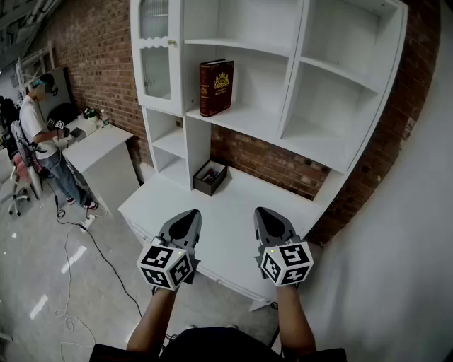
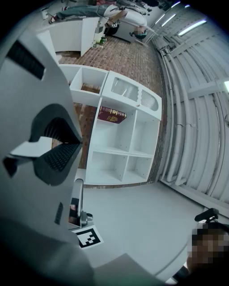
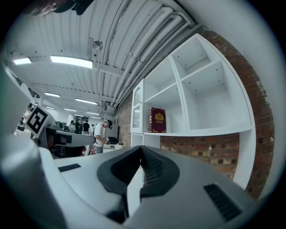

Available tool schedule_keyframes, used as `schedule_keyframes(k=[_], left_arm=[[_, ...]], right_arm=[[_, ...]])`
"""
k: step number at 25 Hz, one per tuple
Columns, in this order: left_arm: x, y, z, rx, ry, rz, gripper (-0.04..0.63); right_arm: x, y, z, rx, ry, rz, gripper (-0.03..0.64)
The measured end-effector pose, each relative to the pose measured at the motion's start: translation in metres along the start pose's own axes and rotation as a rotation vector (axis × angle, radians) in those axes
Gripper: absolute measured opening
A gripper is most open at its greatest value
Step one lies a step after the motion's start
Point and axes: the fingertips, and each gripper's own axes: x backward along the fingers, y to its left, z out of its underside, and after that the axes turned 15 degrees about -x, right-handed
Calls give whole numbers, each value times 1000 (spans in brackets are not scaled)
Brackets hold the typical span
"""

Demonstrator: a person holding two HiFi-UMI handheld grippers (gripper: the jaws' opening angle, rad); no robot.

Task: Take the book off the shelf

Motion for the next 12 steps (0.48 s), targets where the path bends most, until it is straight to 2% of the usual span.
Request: schedule_keyframes(k=[12], left_arm=[[-20,-25,1,-9,12,20,15]], right_arm=[[11,-23,-4,-13,-13,-1,20]])
